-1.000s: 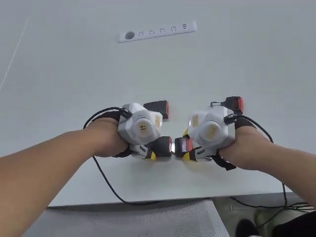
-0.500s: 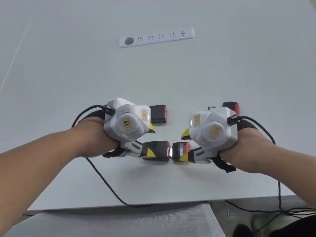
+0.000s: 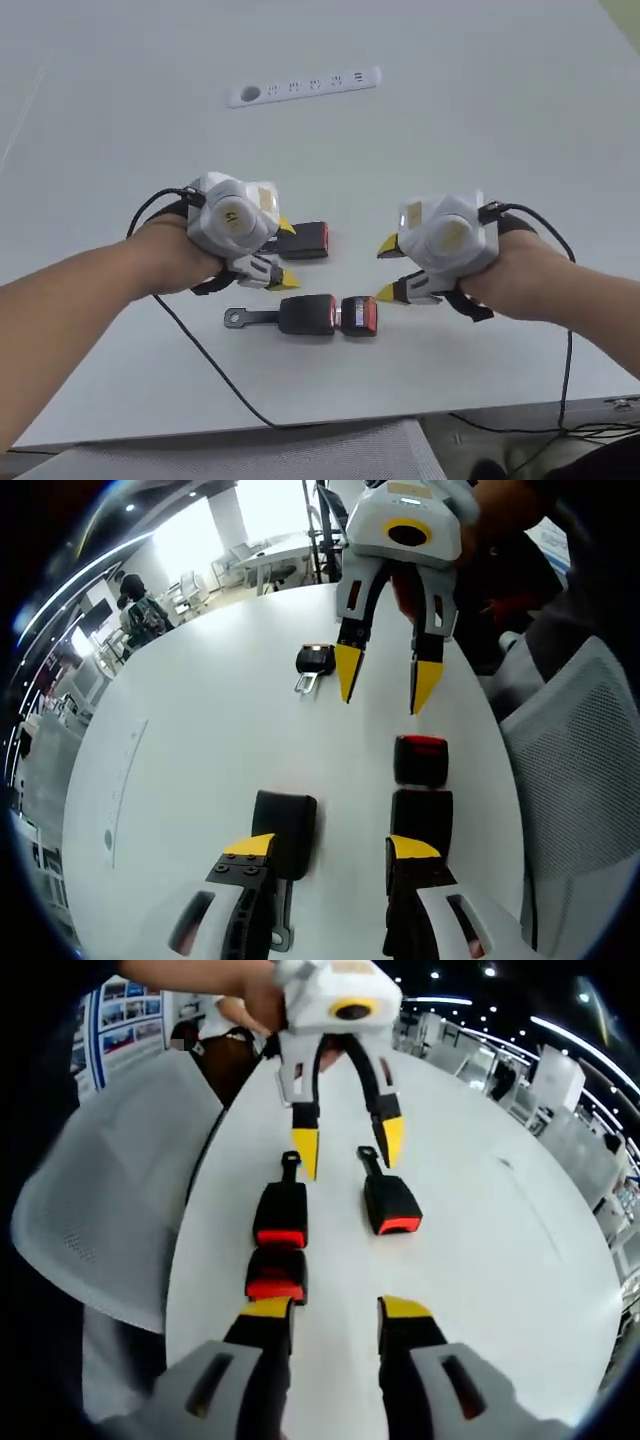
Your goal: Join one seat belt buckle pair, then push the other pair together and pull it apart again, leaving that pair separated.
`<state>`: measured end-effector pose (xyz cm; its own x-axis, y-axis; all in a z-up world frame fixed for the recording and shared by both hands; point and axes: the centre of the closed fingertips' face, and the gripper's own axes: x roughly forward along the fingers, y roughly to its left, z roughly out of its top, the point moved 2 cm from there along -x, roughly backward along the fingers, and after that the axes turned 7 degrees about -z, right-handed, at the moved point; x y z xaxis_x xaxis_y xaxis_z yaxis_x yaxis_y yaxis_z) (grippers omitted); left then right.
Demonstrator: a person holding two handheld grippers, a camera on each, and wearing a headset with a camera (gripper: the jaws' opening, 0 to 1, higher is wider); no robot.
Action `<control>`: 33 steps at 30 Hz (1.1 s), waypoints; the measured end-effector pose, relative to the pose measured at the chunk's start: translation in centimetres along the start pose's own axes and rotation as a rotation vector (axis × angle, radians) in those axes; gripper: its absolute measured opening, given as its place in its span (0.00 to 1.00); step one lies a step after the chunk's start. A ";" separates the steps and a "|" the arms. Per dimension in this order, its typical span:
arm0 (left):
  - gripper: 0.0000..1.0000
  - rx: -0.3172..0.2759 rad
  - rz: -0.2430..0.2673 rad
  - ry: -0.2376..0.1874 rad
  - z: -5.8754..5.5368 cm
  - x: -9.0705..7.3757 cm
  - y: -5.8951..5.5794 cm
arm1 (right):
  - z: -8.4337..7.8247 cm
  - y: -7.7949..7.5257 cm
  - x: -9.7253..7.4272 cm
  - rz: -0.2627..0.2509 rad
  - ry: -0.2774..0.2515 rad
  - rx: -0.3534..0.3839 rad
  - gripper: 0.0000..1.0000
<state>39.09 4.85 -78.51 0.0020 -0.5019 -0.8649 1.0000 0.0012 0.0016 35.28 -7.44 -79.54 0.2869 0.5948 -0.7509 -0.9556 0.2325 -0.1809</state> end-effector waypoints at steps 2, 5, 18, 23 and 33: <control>0.44 -0.004 0.000 0.011 -0.3 0.2 0.6 | -0.6 -0.7 -0.2 -0.003 0.007 0.002 0.32; 0.44 -0.011 -0.001 0.019 -0.6 0.5 1.2 | -2.0 -2.3 -0.6 -0.021 0.023 0.015 0.32; 0.48 0.014 -0.015 0.062 -1.3 2.5 3.5 | -7.5 -7.6 -2.8 -0.093 0.092 0.086 0.34; 0.47 0.010 -0.040 0.067 -1.7 3.2 3.9 | -9.4 -8.1 -3.4 -0.099 0.133 0.092 0.34; 0.40 -0.026 -0.061 0.119 -2.9 3.6 3.8 | -9.6 -7.9 -2.3 -0.049 0.153 0.058 0.34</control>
<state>42.86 5.55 -83.07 -0.0601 -0.3954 -0.9165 0.9979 -0.0027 -0.0642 41.49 -17.97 -82.50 0.3150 0.4584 -0.8311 -0.9342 0.3045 -0.1861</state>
